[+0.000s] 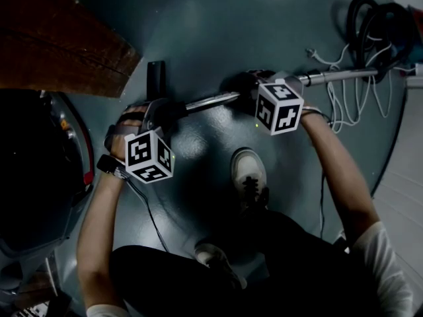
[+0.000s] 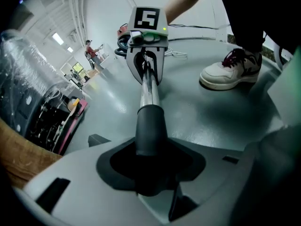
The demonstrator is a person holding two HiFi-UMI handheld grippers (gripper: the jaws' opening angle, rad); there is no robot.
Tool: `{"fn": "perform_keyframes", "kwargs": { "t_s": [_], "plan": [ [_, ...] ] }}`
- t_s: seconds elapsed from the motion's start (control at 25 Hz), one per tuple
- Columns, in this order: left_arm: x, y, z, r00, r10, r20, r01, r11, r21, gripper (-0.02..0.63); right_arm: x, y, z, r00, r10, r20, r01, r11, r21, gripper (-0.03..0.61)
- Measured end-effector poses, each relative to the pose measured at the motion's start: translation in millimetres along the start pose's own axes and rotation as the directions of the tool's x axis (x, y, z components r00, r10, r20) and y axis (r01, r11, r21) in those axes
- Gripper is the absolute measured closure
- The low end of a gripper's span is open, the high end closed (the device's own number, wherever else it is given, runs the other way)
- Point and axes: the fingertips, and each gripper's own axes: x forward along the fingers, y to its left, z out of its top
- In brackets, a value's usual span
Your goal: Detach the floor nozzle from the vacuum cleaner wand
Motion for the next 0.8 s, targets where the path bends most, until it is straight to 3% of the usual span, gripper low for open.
{"fn": "perform_keyframes", "kwargs": {
  "t_s": [0.12, 0.36, 0.8],
  "plan": [
    [-1.7, -3.5, -6.4, 0.998, -0.066, 0.024, 0.068, 0.991, -0.117, 0.445, -1.5, -1.0, -6.8, 0.999, -0.016, -0.038, 0.015, 0.999, -0.029, 0.428],
    [-9.5, 0.1, -47.0, 0.997, -0.071, 0.002, 0.070, 0.968, -0.242, 0.445, -5.1, 12.2, -41.3, 0.993, 0.003, -0.122, -0.007, 0.999, -0.033, 0.428],
    [2.2, -25.0, -53.5, 0.989, -0.142, -0.029, 0.134, 0.971, -0.199, 0.445, 5.8, 17.7, -50.2, 0.989, 0.025, -0.149, -0.029, 0.999, -0.023, 0.428]
  ]
}}
